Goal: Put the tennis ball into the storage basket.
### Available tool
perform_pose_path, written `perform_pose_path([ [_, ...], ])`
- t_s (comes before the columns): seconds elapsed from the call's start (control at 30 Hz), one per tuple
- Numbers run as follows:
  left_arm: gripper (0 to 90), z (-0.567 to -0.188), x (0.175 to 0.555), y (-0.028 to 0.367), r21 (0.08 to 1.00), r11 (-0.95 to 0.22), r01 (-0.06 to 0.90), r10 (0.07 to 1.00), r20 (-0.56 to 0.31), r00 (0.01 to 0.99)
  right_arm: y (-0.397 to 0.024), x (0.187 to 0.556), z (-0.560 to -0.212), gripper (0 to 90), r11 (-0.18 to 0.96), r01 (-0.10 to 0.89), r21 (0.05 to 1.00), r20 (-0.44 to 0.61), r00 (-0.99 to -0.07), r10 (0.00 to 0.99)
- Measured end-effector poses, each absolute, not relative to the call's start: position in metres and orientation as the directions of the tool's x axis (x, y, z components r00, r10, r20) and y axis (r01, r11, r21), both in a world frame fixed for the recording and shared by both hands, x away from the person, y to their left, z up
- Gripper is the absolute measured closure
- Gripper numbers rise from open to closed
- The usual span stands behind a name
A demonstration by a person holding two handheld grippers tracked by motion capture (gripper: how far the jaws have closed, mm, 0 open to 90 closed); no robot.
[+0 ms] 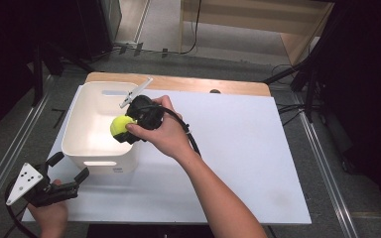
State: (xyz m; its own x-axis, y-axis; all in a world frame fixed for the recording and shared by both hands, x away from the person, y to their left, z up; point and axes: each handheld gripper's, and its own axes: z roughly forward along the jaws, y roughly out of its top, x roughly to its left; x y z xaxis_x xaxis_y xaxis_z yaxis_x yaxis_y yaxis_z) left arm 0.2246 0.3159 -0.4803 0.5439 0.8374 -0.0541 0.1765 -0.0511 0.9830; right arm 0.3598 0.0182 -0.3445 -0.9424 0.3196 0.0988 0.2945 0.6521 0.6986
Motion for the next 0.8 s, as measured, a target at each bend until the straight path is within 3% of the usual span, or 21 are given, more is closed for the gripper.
perform_pose_path([
  [0.8,1.4,-0.480,0.225,0.316,0.983,-0.051,0.176,0.837,-0.054,0.544,0.041,0.364,-0.373,24.3,0.742,0.251,0.622,0.054,-0.959,0.279],
])
